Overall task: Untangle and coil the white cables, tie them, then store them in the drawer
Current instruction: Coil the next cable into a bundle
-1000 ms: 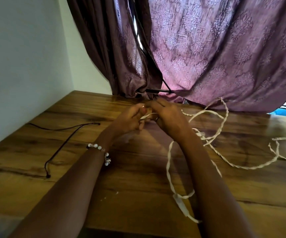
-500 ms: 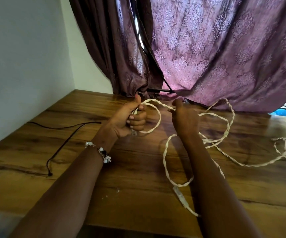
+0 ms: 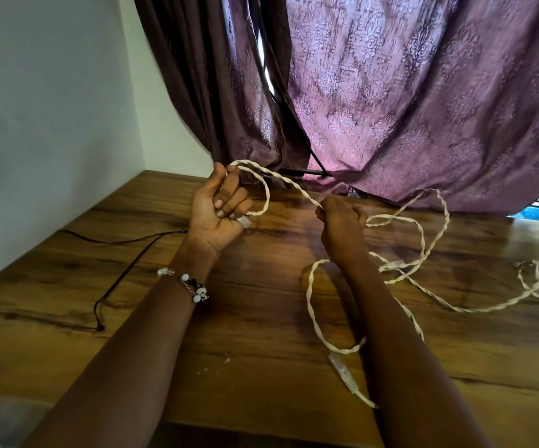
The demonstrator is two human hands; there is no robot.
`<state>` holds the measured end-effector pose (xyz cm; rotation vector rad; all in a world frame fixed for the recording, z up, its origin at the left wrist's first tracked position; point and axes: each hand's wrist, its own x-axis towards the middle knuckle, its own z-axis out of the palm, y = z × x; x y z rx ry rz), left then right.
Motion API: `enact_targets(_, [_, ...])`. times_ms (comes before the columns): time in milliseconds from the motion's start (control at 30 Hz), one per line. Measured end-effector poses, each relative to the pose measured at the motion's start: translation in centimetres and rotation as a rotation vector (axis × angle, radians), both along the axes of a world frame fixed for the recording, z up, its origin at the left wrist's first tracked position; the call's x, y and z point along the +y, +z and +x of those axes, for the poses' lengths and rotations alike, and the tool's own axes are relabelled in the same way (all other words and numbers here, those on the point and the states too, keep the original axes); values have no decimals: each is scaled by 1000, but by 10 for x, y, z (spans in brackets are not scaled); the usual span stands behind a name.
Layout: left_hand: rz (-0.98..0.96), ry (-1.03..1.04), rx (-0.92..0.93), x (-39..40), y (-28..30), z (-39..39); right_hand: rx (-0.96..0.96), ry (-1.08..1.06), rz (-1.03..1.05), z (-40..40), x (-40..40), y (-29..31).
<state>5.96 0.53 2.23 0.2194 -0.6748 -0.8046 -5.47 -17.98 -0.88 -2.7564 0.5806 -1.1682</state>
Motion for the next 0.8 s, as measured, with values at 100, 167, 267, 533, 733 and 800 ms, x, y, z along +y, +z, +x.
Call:
enact_targets(100, [-51, 42, -8, 0, 3, -3, 51, 28, -74, 4, 10, 1])
enact_targets(167, [-84, 52, -8, 4, 6, -3, 101, 22, -60, 6, 13, 1])
enact_targets(267, [-117, 73, 3, 11, 6, 2, 102, 7, -58, 7, 9, -2])
enact_targets(533, [94, 387, -11, 6, 10, 0, 497, -23, -182, 1, 17, 3])
enact_targets(733, [410, 714, -216, -5, 7, -8, 318, 158, -489, 2, 37, 11])
enact_targets(800, [416, 684, -277, -9, 4, -9, 218, 153, -629, 7, 34, 7])
